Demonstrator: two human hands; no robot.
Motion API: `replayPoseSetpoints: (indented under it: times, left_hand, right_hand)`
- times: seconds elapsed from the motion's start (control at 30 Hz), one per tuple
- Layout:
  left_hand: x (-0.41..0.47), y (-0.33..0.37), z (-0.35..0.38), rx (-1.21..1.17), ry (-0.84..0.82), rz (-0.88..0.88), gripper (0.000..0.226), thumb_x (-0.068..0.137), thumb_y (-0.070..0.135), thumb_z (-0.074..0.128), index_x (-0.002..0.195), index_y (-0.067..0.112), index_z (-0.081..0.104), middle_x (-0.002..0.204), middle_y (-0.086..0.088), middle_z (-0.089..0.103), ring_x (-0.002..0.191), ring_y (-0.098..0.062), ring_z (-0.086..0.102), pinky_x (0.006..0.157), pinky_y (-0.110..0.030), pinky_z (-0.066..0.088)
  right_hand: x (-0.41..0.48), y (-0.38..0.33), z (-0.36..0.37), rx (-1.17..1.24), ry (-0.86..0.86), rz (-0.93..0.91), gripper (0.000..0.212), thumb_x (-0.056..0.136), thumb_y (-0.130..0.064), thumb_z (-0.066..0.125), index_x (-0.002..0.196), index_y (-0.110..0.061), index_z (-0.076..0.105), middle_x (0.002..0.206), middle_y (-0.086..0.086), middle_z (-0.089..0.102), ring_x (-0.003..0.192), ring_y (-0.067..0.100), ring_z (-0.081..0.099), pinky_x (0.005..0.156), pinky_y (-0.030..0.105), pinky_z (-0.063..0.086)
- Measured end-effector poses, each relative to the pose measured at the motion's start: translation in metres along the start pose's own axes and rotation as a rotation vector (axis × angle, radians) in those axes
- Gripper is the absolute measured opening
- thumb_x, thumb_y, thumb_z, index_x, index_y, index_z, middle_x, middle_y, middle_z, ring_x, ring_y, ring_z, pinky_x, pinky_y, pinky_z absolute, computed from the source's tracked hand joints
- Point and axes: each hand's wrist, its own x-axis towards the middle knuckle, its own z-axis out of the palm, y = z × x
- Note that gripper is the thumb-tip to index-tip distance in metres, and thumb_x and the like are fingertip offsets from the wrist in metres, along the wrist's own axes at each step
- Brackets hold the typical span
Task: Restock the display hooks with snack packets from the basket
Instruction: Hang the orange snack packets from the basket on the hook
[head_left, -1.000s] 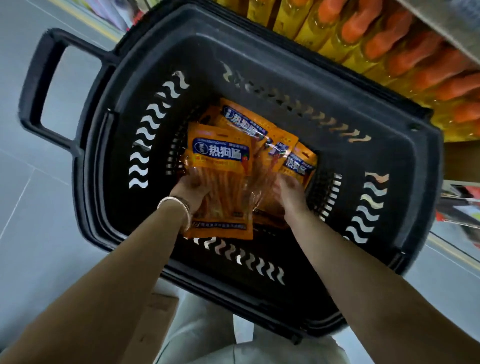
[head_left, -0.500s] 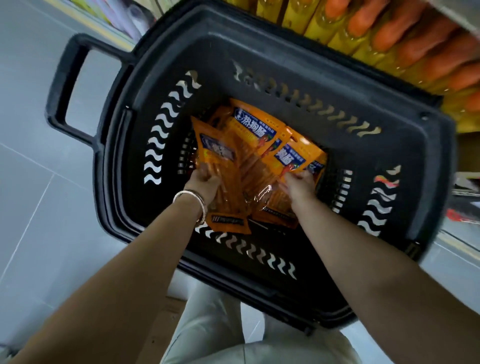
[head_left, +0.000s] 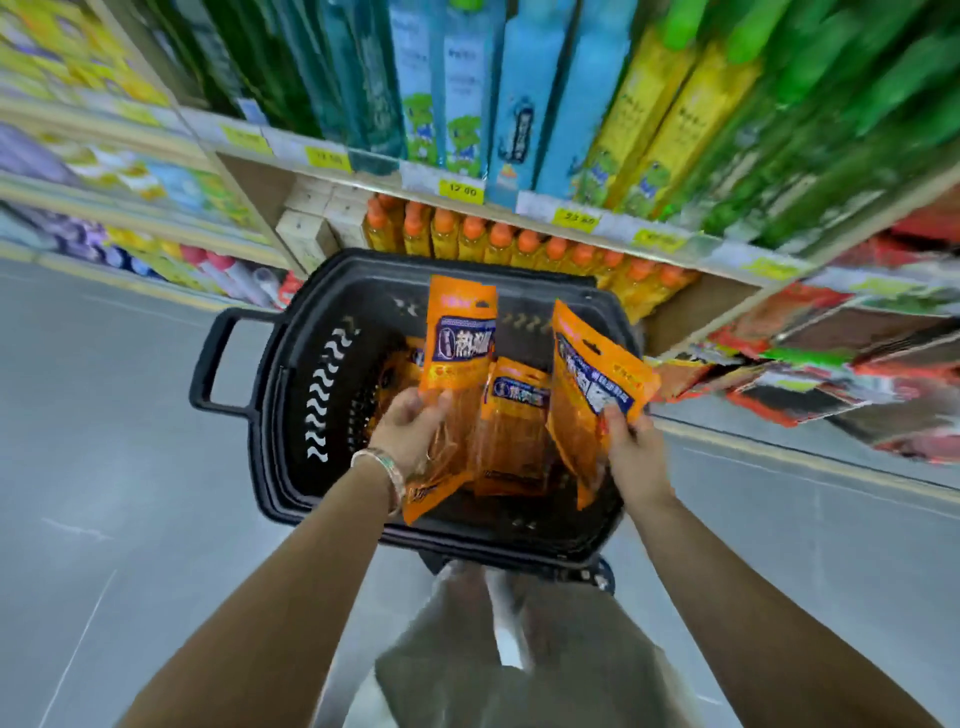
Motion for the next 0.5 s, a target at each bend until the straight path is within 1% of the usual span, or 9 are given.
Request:
replayPoseSetpoints:
  times: [0.1, 0.13, 0.2, 0.27, 0.33, 0.37, 0.43, 0.47, 0.5]
  left_hand:
    - [-0.029, 0.037, 0.023, 0.050, -0.013, 0.159, 0.032, 0.082, 0.055, 0.059, 0.079, 0.024, 0.064, 0.067, 0.011, 0.067, 0.074, -0.016, 0.064, 0.076, -0.030, 0.048]
    - [-0.040, 0.050, 0.034, 0.056, -0.042, 0.213, 0.031, 0.081, 0.056, 0.058, 0.080, 0.025, 0.064, 0.067, 0.012, 0.068, 0.074, -0.015, 0.065, 0.075, -0.030, 0.048]
    - [-0.062, 0.074, 0.061, 0.026, -0.069, 0.300, 0.019, 0.082, 0.053, 0.060, 0.084, 0.035, 0.066, 0.079, 0.014, 0.071, 0.079, -0.010, 0.067, 0.079, -0.034, 0.051]
    - [-0.085, 0.096, 0.092, 0.006, -0.097, 0.393, 0.008, 0.087, 0.044, 0.059, 0.087, 0.037, 0.064, 0.086, 0.013, 0.070, 0.084, -0.016, 0.066, 0.085, -0.044, 0.053]
    - [-0.114, 0.114, 0.126, -0.001, -0.122, 0.468, 0.005, 0.090, 0.036, 0.058, 0.090, 0.035, 0.063, 0.088, 0.008, 0.070, 0.089, -0.023, 0.067, 0.085, -0.046, 0.053]
    - [-0.127, 0.123, 0.145, -0.029, -0.131, 0.494, 0.005, 0.090, 0.033, 0.058, 0.087, 0.034, 0.062, 0.082, 0.009, 0.072, 0.085, -0.021, 0.069, 0.076, -0.039, 0.056]
    - [-0.157, 0.139, 0.182, -0.083, -0.139, 0.557, 0.011, 0.090, 0.033, 0.059, 0.081, 0.029, 0.057, 0.072, 0.005, 0.072, 0.064, -0.010, 0.069, 0.049, -0.026, 0.049]
    - [-0.172, 0.147, 0.200, -0.095, -0.124, 0.589, 0.015, 0.089, 0.037, 0.059, 0.080, 0.026, 0.057, 0.079, 0.004, 0.072, 0.065, -0.008, 0.068, 0.050, -0.029, 0.047]
    - [-0.185, 0.155, 0.216, -0.070, -0.097, 0.620, 0.019, 0.088, 0.043, 0.059, 0.081, 0.025, 0.058, 0.087, 0.008, 0.070, 0.077, -0.010, 0.066, 0.062, -0.028, 0.050]
  right_hand:
    - [-0.016, -0.026, -0.054, 0.041, 0.121, -0.167, 0.033, 0.099, -0.023, 0.048, 0.068, -0.010, 0.051, 0.068, 0.003, 0.050, 0.066, 0.012, 0.047, 0.070, 0.026, 0.030]
    - [-0.019, -0.031, -0.074, 0.064, 0.165, -0.215, 0.034, 0.098, -0.021, 0.048, 0.065, -0.014, 0.046, 0.065, -0.003, 0.046, 0.062, 0.007, 0.043, 0.070, 0.027, 0.030]
    - [-0.022, -0.037, -0.118, 0.129, 0.199, -0.318, 0.019, 0.099, -0.018, 0.048, 0.087, -0.011, 0.061, 0.084, -0.004, 0.059, 0.079, 0.007, 0.054, 0.077, 0.021, 0.037]
    - [-0.024, -0.041, -0.163, 0.174, 0.240, -0.374, 0.018, 0.098, -0.017, 0.048, 0.105, -0.010, 0.063, 0.097, -0.006, 0.063, 0.092, 0.005, 0.056, 0.080, 0.015, 0.041]
    - [-0.025, -0.042, -0.211, 0.204, 0.294, -0.387, 0.015, 0.098, -0.021, 0.050, 0.089, -0.020, 0.062, 0.081, -0.017, 0.062, 0.078, -0.002, 0.055, 0.073, 0.022, 0.043]
    - [-0.027, -0.044, -0.234, 0.208, 0.322, -0.401, 0.019, 0.098, -0.024, 0.050, 0.081, -0.023, 0.059, 0.073, -0.017, 0.061, 0.070, -0.006, 0.053, 0.069, 0.022, 0.041]
    - [-0.028, -0.044, -0.279, 0.212, 0.362, -0.457, 0.025, 0.098, -0.025, 0.049, 0.077, -0.017, 0.059, 0.069, -0.004, 0.059, 0.063, 0.002, 0.051, 0.063, 0.016, 0.037]
    - [-0.030, -0.044, -0.302, 0.201, 0.391, -0.498, 0.028, 0.098, -0.024, 0.049, 0.074, -0.014, 0.057, 0.066, 0.001, 0.056, 0.061, 0.008, 0.047, 0.060, 0.013, 0.035]
    - [-0.033, -0.046, -0.324, 0.174, 0.419, -0.535, 0.031, 0.099, -0.024, 0.049, 0.068, -0.016, 0.053, 0.061, 0.000, 0.050, 0.059, 0.009, 0.043, 0.057, 0.013, 0.033]
